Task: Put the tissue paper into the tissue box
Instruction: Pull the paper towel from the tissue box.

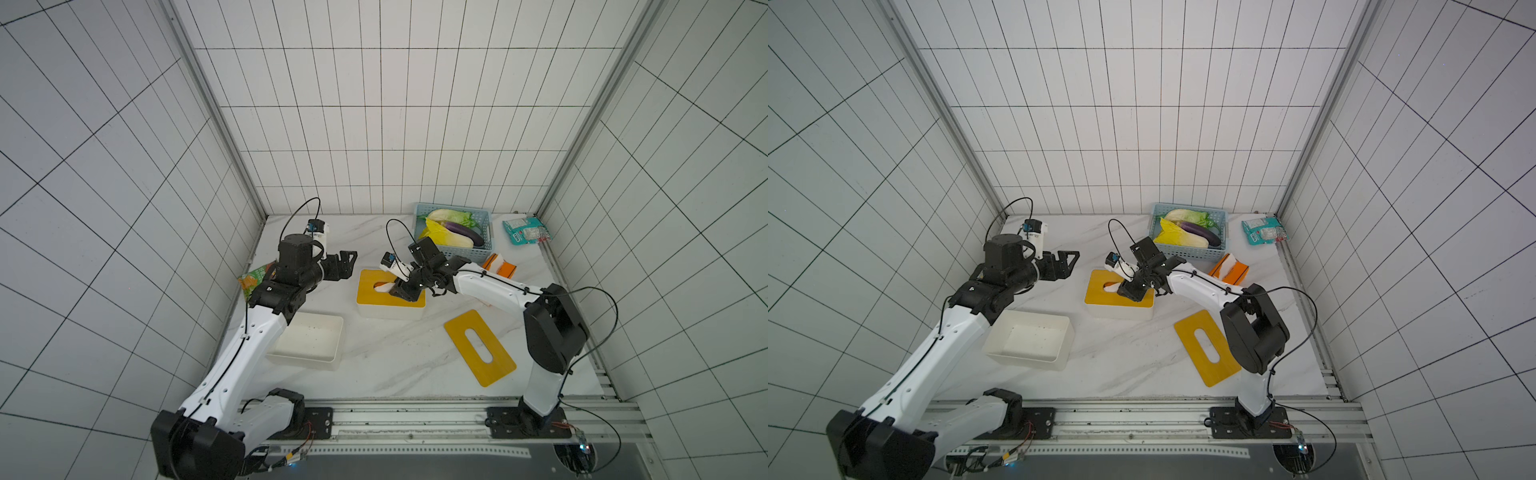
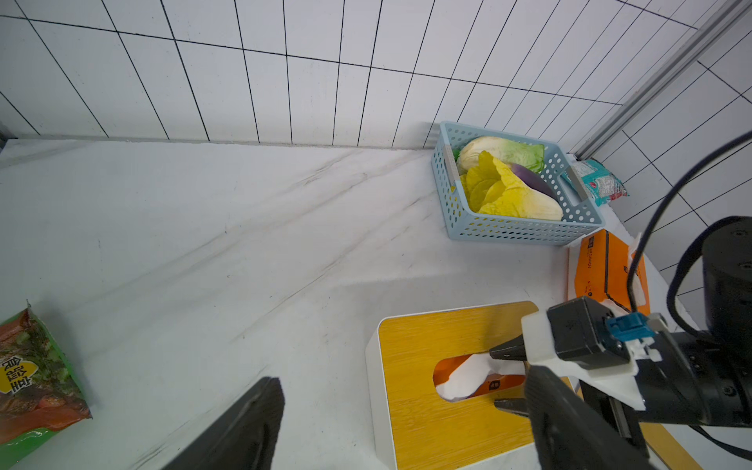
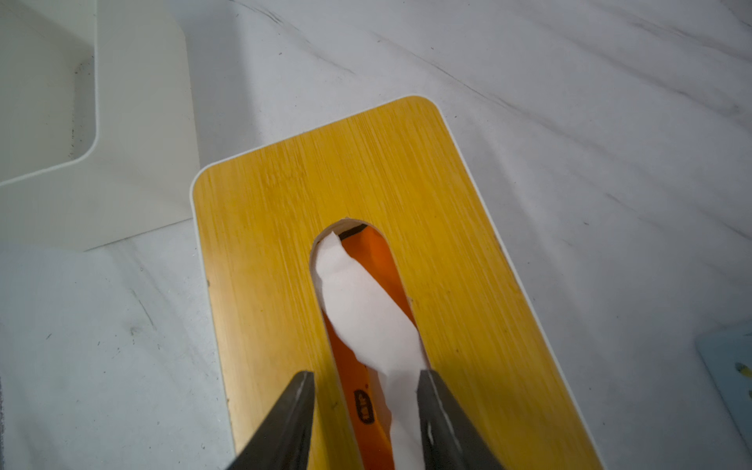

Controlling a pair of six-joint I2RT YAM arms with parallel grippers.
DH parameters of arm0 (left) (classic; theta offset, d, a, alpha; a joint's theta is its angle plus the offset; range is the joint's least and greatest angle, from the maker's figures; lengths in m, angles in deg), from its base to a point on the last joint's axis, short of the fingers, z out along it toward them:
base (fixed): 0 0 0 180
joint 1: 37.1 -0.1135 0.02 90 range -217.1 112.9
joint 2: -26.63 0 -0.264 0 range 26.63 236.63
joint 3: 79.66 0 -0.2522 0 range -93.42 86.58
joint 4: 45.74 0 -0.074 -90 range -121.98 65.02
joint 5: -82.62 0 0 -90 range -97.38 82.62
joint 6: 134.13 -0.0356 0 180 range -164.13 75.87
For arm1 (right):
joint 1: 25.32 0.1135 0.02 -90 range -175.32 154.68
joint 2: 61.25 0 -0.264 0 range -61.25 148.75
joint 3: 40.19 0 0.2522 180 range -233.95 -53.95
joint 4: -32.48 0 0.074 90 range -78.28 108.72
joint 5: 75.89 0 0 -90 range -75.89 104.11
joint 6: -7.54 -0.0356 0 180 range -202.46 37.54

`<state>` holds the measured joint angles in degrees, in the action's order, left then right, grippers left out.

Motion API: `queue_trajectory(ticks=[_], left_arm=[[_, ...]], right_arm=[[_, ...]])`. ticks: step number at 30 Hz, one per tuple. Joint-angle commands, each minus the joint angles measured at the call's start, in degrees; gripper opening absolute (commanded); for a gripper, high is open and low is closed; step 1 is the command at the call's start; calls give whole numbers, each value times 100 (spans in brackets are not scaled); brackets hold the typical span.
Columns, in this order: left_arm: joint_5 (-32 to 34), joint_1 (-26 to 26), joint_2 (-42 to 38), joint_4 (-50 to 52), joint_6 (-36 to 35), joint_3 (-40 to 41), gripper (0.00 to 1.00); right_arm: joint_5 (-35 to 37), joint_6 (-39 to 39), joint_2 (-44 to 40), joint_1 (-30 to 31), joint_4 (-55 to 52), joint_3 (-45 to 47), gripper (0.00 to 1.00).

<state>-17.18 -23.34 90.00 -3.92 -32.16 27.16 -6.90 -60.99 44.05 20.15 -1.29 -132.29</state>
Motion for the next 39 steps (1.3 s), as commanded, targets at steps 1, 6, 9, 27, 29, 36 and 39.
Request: queue_trajectory(ticks=[1, 6, 9, 27, 29, 36, 39], left_arm=[[-52, -40, -3, -140, 43, 60, 91], [-114, -64, 26, -151, 69, 62, 91], [-145, -75, 41, -151, 78, 62, 91], [-254, -110, 77, -174, 104, 79, 91], [-259, -110, 87, -169, 104, 79, 91], [-259, -113, 71, -169, 95, 79, 91], [-250, -118, 76, -169, 95, 88, 91]], right_arm=[[267, 85, 118, 65, -102, -235, 45], [383, 85, 192, 84, -100, -302, 42], [464, 85, 250, 102, -100, -339, 39], [486, -9, 164, 137, -127, -296, 7], [476, -33, 87, 146, -127, -287, 4], [381, -117, -255, 163, 10, -212, 0], [344, -125, -413, 181, 14, -192, 0]])
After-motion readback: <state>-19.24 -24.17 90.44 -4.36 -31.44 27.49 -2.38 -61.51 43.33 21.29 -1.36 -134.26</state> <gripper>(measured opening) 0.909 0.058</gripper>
